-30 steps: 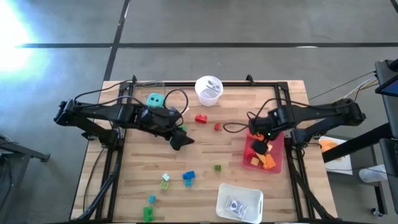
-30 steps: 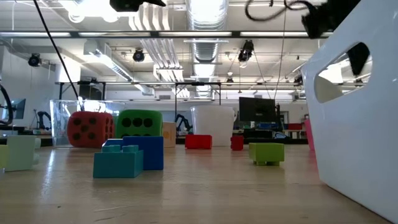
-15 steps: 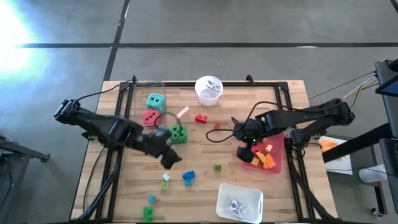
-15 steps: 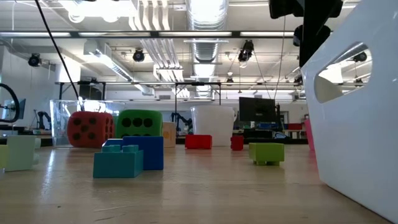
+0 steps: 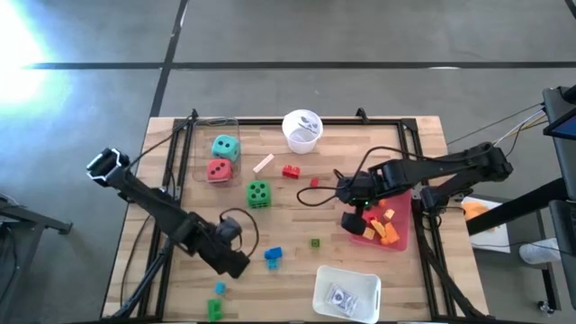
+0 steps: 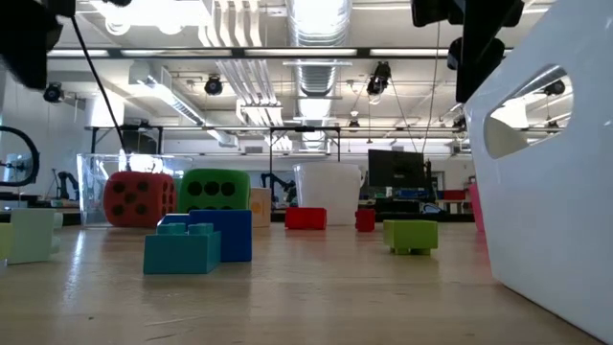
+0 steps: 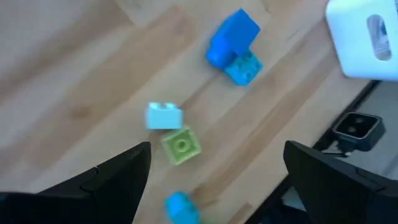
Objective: Pick & Place Toys
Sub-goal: Put the light blue game piece into the pink bin
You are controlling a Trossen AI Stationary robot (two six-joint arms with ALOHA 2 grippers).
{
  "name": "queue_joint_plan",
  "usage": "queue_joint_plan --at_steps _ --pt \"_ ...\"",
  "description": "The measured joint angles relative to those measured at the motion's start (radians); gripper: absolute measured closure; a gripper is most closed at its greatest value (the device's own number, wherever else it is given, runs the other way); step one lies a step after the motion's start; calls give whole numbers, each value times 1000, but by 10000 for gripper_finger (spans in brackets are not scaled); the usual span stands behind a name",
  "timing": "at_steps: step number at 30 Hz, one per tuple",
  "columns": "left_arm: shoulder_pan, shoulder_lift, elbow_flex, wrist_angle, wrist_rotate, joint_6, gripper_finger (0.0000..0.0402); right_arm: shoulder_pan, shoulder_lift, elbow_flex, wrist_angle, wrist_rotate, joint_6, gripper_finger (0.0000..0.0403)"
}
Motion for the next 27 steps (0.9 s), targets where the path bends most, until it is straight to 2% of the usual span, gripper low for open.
queue_joint_plan --at_steps 4,8,17,27 --pt "-9 4 -92 151 3 -31 32 0 -7 0 0 0 0 49" --pt "-9 35 -146 159 33 -47 32 0 -10 0 0 -1 0 49" --pt "-7 173 -106 180 47 122 32 0 -10 -1 0 -2 0 49" --pt "13 237 -105 168 38 143 32 0 -10 -1 0 -3 0 49"
